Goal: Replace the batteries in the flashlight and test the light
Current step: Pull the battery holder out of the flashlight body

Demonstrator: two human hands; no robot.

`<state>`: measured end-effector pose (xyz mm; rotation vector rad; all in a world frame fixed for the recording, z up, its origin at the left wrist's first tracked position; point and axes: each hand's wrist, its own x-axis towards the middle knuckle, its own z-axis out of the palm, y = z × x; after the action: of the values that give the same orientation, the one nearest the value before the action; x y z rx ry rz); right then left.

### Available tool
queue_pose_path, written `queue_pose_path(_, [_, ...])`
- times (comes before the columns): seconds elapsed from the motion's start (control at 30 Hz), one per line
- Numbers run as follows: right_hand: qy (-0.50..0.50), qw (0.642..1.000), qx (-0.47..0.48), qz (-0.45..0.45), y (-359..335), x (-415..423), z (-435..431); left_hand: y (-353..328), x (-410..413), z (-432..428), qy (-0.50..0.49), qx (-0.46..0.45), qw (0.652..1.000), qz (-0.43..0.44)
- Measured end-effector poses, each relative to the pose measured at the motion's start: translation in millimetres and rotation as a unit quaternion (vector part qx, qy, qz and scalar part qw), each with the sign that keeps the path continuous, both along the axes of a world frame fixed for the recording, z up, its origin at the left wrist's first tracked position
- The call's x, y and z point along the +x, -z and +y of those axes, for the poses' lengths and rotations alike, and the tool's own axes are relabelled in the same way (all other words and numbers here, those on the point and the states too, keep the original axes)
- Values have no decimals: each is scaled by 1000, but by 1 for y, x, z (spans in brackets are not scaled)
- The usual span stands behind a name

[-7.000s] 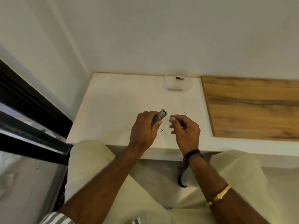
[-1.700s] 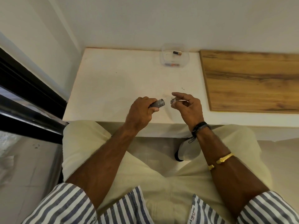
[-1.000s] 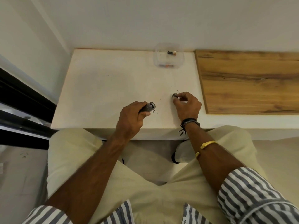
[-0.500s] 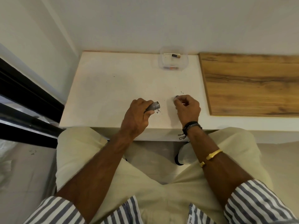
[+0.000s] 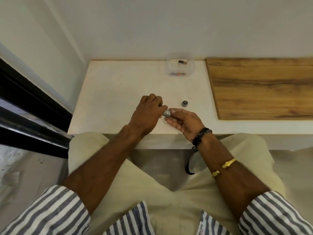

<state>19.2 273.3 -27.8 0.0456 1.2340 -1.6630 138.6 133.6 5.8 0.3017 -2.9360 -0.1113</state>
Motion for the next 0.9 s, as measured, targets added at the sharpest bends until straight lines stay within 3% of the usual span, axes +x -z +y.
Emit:
queue_pose_path(0.33, [33, 999, -4, -25, -4, -3, 2, -4, -3, -7, -3, -16, 1000, 13])
queue_pose_path(0.53, [78, 997, 12, 0, -5, -10, 4, 11, 6, -21, -78, 72, 994, 27])
queue_pose_path(0.73, [105, 994, 4, -6, -1, -12, 6, 15, 10, -29, -203, 272, 930, 138])
queue_pose_path(0.9, [113, 994, 2, -10, 0, -11, 3, 17, 6, -30, -254, 346, 881, 200])
